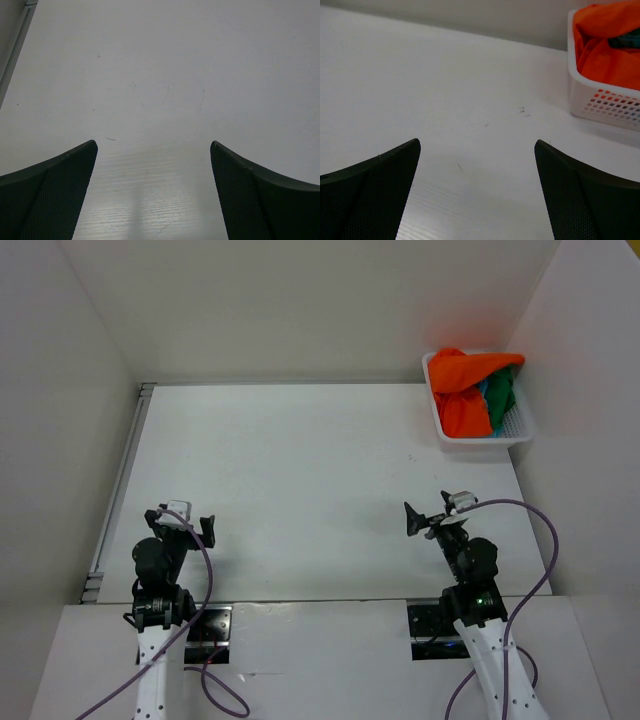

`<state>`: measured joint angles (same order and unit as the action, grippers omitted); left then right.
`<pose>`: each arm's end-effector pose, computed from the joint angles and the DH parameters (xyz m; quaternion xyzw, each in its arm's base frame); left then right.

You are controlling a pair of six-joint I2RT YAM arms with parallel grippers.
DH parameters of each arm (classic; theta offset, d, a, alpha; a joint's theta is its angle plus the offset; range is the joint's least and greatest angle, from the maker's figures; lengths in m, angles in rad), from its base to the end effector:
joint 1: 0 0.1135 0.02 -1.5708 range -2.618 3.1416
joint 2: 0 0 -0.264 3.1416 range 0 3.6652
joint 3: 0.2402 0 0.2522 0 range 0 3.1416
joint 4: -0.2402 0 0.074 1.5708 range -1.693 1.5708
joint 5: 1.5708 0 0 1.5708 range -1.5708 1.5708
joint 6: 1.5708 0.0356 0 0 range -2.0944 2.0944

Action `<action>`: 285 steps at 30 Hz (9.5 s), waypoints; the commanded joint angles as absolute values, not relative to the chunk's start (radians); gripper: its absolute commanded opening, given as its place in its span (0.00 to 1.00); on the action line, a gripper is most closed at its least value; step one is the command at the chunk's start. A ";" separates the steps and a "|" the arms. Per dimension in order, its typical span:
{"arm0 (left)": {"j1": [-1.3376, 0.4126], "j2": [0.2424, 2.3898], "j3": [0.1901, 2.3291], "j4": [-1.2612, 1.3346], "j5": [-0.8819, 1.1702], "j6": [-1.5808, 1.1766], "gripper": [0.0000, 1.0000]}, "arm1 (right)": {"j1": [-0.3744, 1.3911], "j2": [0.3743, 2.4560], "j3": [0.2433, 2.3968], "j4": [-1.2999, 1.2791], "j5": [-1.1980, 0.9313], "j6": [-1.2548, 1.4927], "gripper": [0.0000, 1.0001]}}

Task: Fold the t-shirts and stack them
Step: Grab crumpled tshirt from bin with the right arm, then move the tshirt to the center of the board, then flatten out the tshirt

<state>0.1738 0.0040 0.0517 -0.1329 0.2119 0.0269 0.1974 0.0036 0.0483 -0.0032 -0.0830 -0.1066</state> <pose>0.1059 0.0110 0.1769 0.0176 0.7357 -0.0101 0.6770 0.1048 0.0240 0.1899 -0.1343 0.6792 0.0614 0.7190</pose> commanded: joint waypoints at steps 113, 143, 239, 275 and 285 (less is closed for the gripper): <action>0.041 1.801 1.603 -0.448 0.331 0.374 1.00 | -0.104 2.290 2.155 -0.181 0.382 0.367 0.82; 0.095 1.753 1.532 -0.459 0.314 0.354 1.00 | -0.123 2.373 2.146 -0.224 0.347 0.436 0.22; 0.407 1.029 0.979 -0.575 0.509 0.296 1.00 | 1.096 1.899 1.694 -0.475 0.103 0.163 0.00; -0.356 1.985 1.520 -0.259 0.170 0.445 1.00 | 0.367 1.540 1.608 -0.609 0.058 0.382 0.00; -0.365 2.046 1.490 -0.367 0.410 0.480 0.95 | 0.293 1.672 1.802 -0.644 0.031 0.325 0.00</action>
